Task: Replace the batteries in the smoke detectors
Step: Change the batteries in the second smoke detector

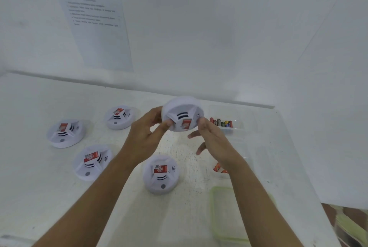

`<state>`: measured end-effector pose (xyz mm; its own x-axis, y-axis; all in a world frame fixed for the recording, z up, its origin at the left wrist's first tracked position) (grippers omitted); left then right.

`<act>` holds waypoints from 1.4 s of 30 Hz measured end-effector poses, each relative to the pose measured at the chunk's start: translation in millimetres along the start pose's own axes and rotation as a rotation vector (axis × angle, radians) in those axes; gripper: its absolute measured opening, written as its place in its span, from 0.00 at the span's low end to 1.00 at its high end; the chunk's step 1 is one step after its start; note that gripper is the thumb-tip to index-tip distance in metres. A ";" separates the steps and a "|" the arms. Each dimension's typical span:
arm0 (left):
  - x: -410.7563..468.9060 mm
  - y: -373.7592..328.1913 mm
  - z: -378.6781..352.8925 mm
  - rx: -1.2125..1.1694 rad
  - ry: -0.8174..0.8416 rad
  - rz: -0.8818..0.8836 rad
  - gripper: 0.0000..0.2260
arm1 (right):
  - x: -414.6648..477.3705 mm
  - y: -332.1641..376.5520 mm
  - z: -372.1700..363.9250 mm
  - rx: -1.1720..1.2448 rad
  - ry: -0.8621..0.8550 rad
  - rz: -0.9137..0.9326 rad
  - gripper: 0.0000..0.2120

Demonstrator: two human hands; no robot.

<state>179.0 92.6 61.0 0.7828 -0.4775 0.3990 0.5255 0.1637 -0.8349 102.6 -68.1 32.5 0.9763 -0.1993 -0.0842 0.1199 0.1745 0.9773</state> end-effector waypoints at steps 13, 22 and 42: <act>7.2 -12.2 -3.5 -0.354 -0.032 0.127 0.22 | -4.6 27.8 -8.5 0.051 -0.147 0.154 0.26; 5.1 -19.6 -4.8 -0.402 -0.076 0.113 0.33 | 2.3 42.2 -8.6 -0.072 -0.173 0.214 0.27; 9.9 -29.3 -10.0 -0.389 -0.062 0.086 0.33 | -0.4 49.4 1.0 -0.088 -0.181 0.251 0.24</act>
<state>168.1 74.4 85.7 0.8434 -0.4214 0.3333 0.3009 -0.1434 -0.9428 108.0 -60.4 81.0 0.9306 -0.3062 0.2006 -0.0976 0.3206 0.9422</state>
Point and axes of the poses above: each hand's wrist, its own x-axis towards the middle knuckle, its own z-axis out of the back of the hand, y = z × x, the point moved 9 cm from there along x, towards the middle knuckle, and after that the axes turned 2 degrees about -z, right-handed, at the moved point
